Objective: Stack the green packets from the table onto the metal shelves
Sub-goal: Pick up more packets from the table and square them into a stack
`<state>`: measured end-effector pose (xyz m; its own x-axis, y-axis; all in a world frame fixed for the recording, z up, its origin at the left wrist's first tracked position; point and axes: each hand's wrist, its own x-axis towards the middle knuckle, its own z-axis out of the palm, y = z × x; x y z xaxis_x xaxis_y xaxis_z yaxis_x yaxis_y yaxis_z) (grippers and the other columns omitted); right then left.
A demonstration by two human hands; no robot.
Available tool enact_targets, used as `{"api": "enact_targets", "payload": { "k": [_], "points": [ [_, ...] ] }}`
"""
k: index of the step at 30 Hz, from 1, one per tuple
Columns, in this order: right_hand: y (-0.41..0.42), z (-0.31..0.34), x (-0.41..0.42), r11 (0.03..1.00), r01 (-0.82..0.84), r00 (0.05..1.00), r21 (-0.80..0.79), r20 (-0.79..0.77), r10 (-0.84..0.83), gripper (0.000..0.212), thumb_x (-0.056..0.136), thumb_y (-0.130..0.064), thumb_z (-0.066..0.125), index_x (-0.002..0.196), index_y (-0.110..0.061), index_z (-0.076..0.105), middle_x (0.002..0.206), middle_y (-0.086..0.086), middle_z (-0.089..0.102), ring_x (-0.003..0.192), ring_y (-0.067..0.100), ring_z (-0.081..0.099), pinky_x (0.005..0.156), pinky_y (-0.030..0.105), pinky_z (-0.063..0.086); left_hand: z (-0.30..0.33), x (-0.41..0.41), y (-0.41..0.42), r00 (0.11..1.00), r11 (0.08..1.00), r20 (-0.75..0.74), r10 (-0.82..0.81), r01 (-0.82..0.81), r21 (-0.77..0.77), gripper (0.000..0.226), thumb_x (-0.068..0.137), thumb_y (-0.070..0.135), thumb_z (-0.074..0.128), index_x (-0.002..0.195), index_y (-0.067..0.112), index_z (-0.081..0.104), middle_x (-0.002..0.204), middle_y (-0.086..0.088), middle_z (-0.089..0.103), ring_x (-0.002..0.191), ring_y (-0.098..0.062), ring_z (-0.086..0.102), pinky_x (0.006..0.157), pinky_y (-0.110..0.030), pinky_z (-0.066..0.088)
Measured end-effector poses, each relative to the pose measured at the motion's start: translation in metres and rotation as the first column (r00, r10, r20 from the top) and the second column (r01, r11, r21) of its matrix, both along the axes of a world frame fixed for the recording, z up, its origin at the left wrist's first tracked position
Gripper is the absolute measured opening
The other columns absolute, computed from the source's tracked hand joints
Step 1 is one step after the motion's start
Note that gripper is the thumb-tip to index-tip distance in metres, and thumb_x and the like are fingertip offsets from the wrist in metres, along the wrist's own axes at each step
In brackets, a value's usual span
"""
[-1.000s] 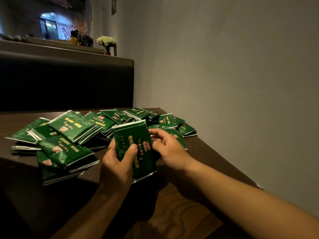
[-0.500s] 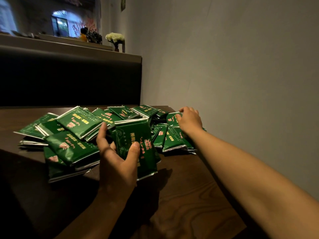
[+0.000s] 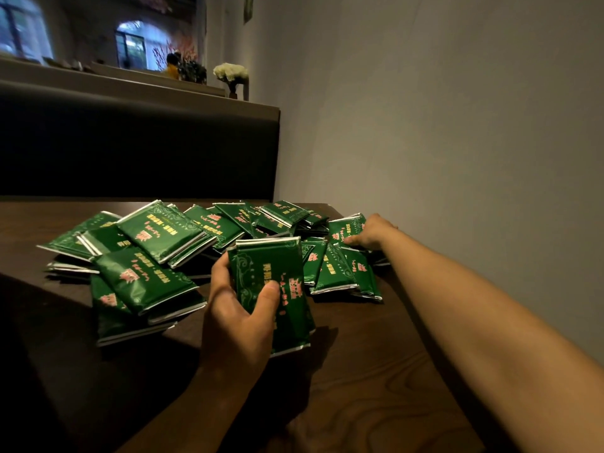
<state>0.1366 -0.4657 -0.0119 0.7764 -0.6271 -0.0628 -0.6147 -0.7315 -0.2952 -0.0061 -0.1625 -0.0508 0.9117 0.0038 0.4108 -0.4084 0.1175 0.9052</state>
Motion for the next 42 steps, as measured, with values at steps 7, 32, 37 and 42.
{"api": "enact_targets", "payload": {
  "k": [7, 32, 37, 42],
  "points": [
    [0.01, 0.012, -0.028, 0.997, 0.041, 0.959, 0.064, 0.279, -0.057, 0.02, 0.094, -0.028, 0.058, 0.098, -0.008, 0.058, 0.096, 0.01, 0.059, 0.082, 0.026, 0.057, 0.064, 0.031, 0.047, 0.001, -0.003, 0.0, 1.0, 1.0, 0.015, 0.002, -0.002, 0.0, 0.042, 0.089, 0.003, 0.06, 0.119, 0.028, 0.044, 0.094, 0.008, 0.063, 0.079, 0.007, 0.064, 0.061, -0.008, 0.05],
    [0.179, -0.024, -0.156, 0.459, -0.615, 0.645, 0.641, 0.744, -0.175, 0.028, 0.093, -0.01, 0.056, 0.119, -0.019, 0.054, 0.116, 0.012, 0.066, 0.109, 0.03, 0.063, 0.091, 0.051, 0.054, 0.013, -0.006, 0.018, 0.993, 0.995, 0.116, 0.036, -0.046, 0.085, 0.034, 0.088, 0.006, 0.063, 0.119, 0.011, 0.05, 0.089, 0.012, 0.064, 0.078, 0.012, 0.062, 0.067, -0.004, 0.046],
    [0.179, -0.029, -0.164, 0.436, -0.652, 0.63, 0.62, 0.763, -0.144, 0.028, 0.088, -0.005, 0.055, 0.115, -0.013, 0.057, 0.111, 0.016, 0.068, 0.105, 0.034, 0.065, 0.091, 0.051, 0.053, 0.007, -0.001, 0.014, 0.98, 0.976, 0.161, 0.118, -0.145, 0.165, 0.044, 0.078, 0.028, 0.058, 0.119, 0.012, 0.052, 0.108, -0.003, 0.057, 0.1, -0.017, 0.06, 0.084, -0.033, 0.051],
    [0.182, -0.028, -0.168, 0.447, -0.723, 0.557, 0.526, 0.827, -0.073, 0.036, 0.076, -0.013, 0.053, 0.111, -0.009, 0.057, 0.102, 0.009, 0.068, 0.093, 0.019, 0.067, 0.079, 0.031, 0.056, 0.003, 0.0, 0.013, 0.973, 0.98, 0.228, -0.014, -0.031, 0.195, 0.053, 0.088, 0.021, 0.052, 0.14, 0.024, 0.041, 0.13, 0.002, 0.056, 0.12, -0.018, 0.055, 0.096, -0.043, 0.05]
  ]
}}
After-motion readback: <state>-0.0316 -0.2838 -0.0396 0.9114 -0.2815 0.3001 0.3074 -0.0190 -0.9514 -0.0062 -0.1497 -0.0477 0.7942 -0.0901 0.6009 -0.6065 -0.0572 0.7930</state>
